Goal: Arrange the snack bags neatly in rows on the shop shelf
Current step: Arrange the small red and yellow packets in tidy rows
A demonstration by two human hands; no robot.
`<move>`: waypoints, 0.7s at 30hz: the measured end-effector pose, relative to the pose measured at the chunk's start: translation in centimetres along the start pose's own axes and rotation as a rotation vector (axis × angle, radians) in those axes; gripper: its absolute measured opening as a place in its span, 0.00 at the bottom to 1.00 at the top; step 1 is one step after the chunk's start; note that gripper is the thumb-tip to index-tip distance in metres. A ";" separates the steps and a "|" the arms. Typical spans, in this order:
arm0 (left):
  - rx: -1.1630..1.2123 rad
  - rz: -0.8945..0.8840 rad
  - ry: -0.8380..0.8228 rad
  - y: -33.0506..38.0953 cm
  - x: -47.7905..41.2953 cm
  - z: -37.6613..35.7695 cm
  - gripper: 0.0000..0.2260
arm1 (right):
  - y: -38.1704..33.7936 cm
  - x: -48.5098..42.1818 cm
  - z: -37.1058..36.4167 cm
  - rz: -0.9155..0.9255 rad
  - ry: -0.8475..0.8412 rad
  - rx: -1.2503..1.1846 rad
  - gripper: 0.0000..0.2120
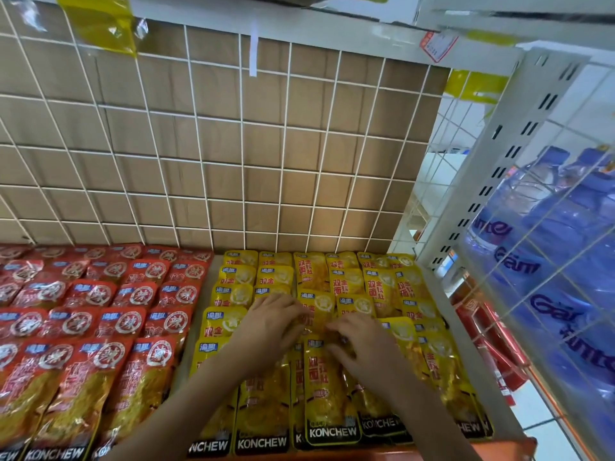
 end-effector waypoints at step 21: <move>-0.117 0.029 -0.196 -4.2 -9.0 -1.8 0.24 | 0.7 -6.7 -1.0 -0.172 -0.086 0.219 0.30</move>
Point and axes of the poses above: each hand's wrist, its own x-axis away from the middle knuckle, its own z-axis out of the back of the hand, y = z × x, the point moved 4 cm from there along -x, towards the middle knuckle, and after that the axes turned 13 degrees about y, right-handed, at the moved point
